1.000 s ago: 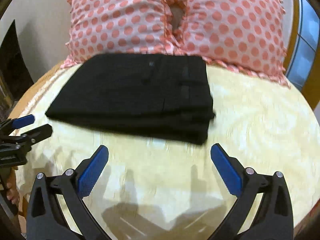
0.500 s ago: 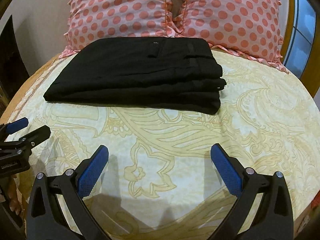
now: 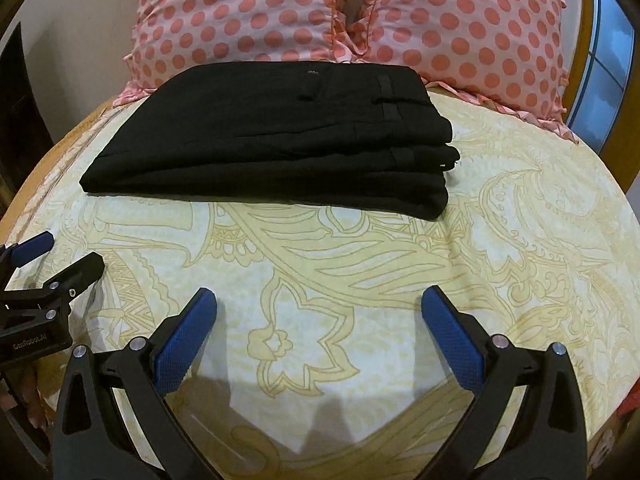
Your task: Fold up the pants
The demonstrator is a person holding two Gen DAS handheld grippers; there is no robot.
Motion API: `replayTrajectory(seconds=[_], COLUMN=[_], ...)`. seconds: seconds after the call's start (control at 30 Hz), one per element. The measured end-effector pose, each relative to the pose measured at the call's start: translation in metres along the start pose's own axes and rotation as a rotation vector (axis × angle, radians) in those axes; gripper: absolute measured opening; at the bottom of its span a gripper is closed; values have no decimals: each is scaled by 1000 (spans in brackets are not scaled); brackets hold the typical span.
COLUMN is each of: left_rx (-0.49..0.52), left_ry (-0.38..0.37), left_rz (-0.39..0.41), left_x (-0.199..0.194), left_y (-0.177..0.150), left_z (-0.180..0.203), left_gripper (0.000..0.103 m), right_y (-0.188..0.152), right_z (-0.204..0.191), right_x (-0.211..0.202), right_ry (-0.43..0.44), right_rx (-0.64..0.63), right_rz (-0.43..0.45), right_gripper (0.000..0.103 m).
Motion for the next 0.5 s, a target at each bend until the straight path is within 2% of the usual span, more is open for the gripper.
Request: replayTrajectory(seconds=[0.5], left_rx=[0], left_ry=[1], left_rz=[0], left_x=[0], left_y=[0], left_z=[0], left_gripper=[101], right_y=[0], right_z=[0], right_x=[0], right_ry=[2], right_rx=[-1], right_rz=[2], right_gripper=[102])
Point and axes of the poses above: each gripper's, at about its wrist camera, not at the fingertips, and x roughly the way its jaws point, z to its right, y to its top, the point moved 6 cm from there along x, roughly the way its jaws point, and after that the axes turned 7 degrees about x, right-handed, at the moved point
